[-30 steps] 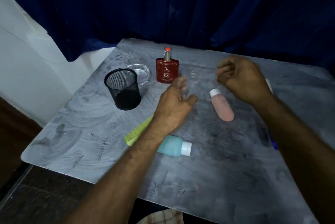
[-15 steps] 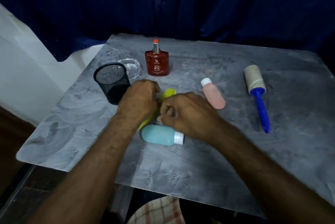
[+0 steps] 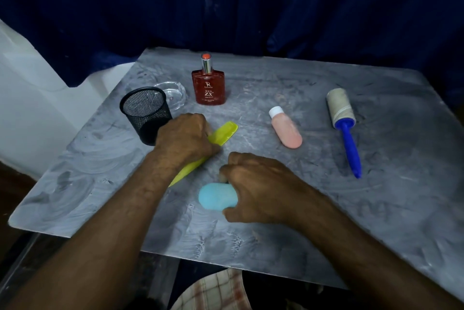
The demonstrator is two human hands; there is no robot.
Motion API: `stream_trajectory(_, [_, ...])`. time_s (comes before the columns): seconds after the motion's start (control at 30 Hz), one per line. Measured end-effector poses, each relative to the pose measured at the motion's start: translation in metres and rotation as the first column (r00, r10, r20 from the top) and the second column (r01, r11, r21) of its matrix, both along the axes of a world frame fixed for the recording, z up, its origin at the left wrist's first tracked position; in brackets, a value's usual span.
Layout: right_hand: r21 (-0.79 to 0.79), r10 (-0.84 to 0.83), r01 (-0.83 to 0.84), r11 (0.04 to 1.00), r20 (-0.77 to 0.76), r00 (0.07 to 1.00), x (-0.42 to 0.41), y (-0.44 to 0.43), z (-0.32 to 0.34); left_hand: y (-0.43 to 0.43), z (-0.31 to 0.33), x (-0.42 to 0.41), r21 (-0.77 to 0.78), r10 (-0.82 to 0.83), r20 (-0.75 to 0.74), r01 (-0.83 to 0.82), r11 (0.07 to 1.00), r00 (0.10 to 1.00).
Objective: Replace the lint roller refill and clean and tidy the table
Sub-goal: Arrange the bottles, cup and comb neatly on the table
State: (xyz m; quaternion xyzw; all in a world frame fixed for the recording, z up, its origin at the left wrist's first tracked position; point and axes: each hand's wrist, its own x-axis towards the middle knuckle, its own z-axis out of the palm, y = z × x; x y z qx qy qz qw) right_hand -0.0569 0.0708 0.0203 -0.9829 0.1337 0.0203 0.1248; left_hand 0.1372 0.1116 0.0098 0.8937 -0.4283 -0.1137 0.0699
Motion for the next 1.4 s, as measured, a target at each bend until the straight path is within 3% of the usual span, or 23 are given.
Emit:
stream_trajectory(0.07, [0.112, -0.027, 0.029, 0.993, -0.016, 1.0, -0.015, -0.007, 0.008, 0.001, 0.003, -0.002, -0.019, -0.029, -0.001, 0.029, 0.999, 1.0])
stream_trajectory(0.13, [0.337, -0.086, 0.064, 0.94, 0.052, 0.995, -0.037, -0.02, 0.019, 0.004, 0.007, -0.01, -0.073, -0.054, -0.025, 0.052, 0.996, 0.998])
stream_trajectory(0.23, [0.652, -0.244, 0.043, 0.757, 0.221, 0.944, -0.073, -0.045, 0.036, 0.009, 0.019, -0.037, -0.139, -0.166, -0.097, 0.151, 0.979, 0.981])
stream_trajectory(0.3, [0.779, -0.384, -0.017, 0.627, 0.328, 0.863, -0.091, -0.059, 0.044, 0.012, 0.024, -0.063, -0.19, -0.275, -0.044, 0.262, 0.946, 0.961])
stream_trajectory(0.43, [0.869, -0.635, -0.076, 0.489, 0.415, 0.651, -0.107, -0.076, 0.052, 0.015, 0.013, -0.121, -0.321, -0.467, 0.209, 0.511, 0.797, 0.859])
stream_trajectory(0.53, [0.889, -0.708, -0.063, 0.453, 0.402, 0.58, -0.114, -0.08, 0.054, 0.016, -0.007, -0.15, -0.356, -0.528, 0.34, 0.626, 0.694, 0.779])
stream_trajectory(0.73, [0.925, -0.792, -0.048, 0.378, 0.349, 0.5, -0.124, -0.074, 0.043, 0.013, -0.039, -0.178, -0.428, -0.543, 0.419, 0.685, 0.589, 0.728])
stream_trajectory(0.9, [0.953, -0.837, -0.071, 0.294, 0.292, 0.463, -0.127, -0.073, 0.031, 0.007, -0.051, -0.182, -0.471, -0.564, 0.388, 0.683, 0.559, 0.729])
stream_trajectory(1.0, [0.954, -0.832, -0.074, 0.291, 0.29, 0.473, -0.124, -0.073, 0.024, 0.01, -0.048, -0.178, -0.596, -0.527, 0.269, 0.569, 0.566, 0.806])
stream_trajectory(1.07, [0.95, -0.825, -0.094, 0.297, 0.305, 0.476, -0.12, -0.073, 0.019, 0.014, -0.041, -0.17, -0.764, -0.462, 0.012, 0.306, 0.568, 0.887])
stream_trajectory(1.13, [0.943, -0.821, -0.108, 0.315, 0.328, 0.466, -0.112, -0.071, 0.013, 0.017, -0.03, -0.159, -0.825, -0.451, -0.266, 0.04, 0.563, 0.852])
stream_trajectory(1.17, [0.937, -0.817, -0.105, 0.333, 0.342, 0.464, -0.105, -0.069, 0.011, 0.017, -0.024, -0.153, -0.833, -0.468, -0.338, -0.028, 0.552, 0.817])
stream_trajectory(1.23, [0.925, -0.799, -0.094, 0.368, 0.366, 0.477, -0.086, -0.064, 0.009, 0.015, -0.016, -0.142, -0.851, -0.5, -0.364, -0.062, 0.521, 0.786])
stream_trajectory(1.4, [0.878, -0.737, -0.044, 0.477, 0.427, 0.524, -0.04, -0.06, 0.005, 0.011, -0.02, -0.112, -0.897, -0.419, -0.261, -0.057, 0.439, 0.87])
